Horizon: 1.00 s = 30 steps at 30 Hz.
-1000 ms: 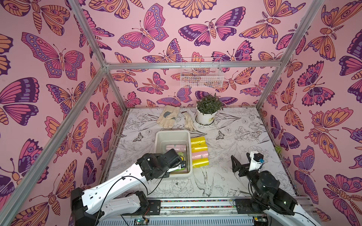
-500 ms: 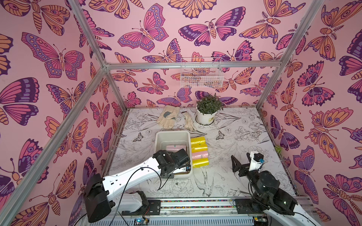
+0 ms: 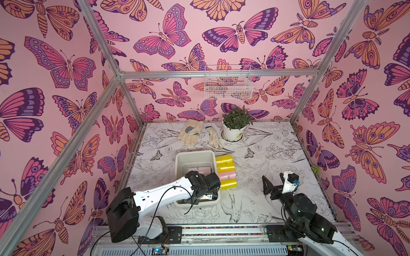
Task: Put the roll of trash bags into the storage box
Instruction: Place the roll of trash bags in the storage box.
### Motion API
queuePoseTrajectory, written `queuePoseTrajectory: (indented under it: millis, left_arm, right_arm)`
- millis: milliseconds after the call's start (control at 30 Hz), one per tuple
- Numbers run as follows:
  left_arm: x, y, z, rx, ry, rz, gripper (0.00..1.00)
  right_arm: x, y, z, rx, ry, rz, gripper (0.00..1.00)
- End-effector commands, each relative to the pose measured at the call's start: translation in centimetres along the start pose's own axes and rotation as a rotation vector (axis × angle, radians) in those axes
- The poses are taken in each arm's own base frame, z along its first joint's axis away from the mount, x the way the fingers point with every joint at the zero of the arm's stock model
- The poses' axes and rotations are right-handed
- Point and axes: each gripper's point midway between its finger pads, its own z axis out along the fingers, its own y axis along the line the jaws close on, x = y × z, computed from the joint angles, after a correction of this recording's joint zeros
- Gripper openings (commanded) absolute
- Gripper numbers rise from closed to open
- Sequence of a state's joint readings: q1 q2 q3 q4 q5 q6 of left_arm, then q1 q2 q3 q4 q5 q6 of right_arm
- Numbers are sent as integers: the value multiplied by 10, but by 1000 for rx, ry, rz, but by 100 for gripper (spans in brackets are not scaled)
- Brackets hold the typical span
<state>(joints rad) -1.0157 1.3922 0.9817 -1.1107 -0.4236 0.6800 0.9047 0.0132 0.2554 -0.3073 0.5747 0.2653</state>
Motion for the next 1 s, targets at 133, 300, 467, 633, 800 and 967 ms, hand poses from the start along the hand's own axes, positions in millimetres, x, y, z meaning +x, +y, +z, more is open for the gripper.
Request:
queuePoseTrajectory:
  millis: [133,300,467,633,800,967]
  left_arm:
    - [1,-12,28,44,79,36,28]
    - [2,-7,26,3,60,10,100]
    - [6,0,20,-48,37,-16,100]
    - [7,6,11,-82,8,-48,100]
    - [6,23,-8,-147,-38,-118,100]
    - [4,39,-37,-197,-149,-245,100]
  right_arm:
    - [-2,-3,0,19,-11,22,99]
    - [-1,-3,1,21,-9,22,99]
    - [-1,-4,1,21,-10,23,99]
    - [-1,-4,1,23,-10,23,99]
    - [0,-4,1,23,-10,22,99]
    - [0,-3,2,24,-7,19,99]
